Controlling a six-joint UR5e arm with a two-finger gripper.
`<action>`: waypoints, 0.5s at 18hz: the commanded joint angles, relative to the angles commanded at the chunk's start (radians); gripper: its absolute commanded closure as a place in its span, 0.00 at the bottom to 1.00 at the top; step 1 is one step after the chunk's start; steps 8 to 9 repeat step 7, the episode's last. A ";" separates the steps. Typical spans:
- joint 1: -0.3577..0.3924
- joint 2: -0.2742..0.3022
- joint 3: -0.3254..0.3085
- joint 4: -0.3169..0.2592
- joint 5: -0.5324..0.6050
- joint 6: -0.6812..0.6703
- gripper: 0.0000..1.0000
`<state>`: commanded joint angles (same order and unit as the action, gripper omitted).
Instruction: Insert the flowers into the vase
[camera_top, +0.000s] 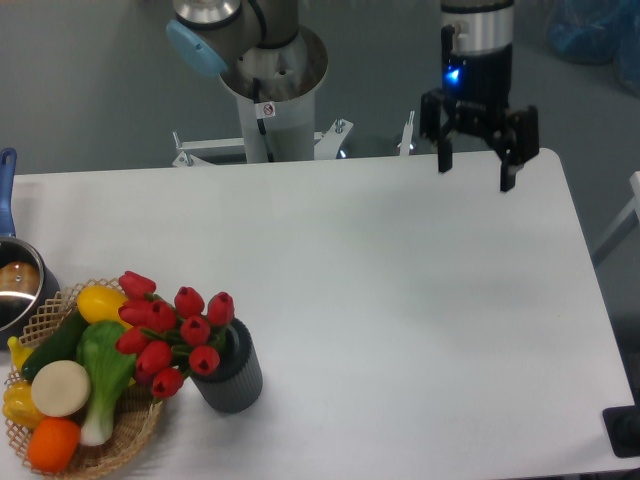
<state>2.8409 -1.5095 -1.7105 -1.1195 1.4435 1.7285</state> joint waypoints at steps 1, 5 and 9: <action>0.020 0.003 0.009 -0.035 0.000 0.035 0.00; 0.035 0.017 0.003 -0.046 -0.003 0.063 0.00; 0.040 0.017 0.002 -0.048 -0.011 0.063 0.00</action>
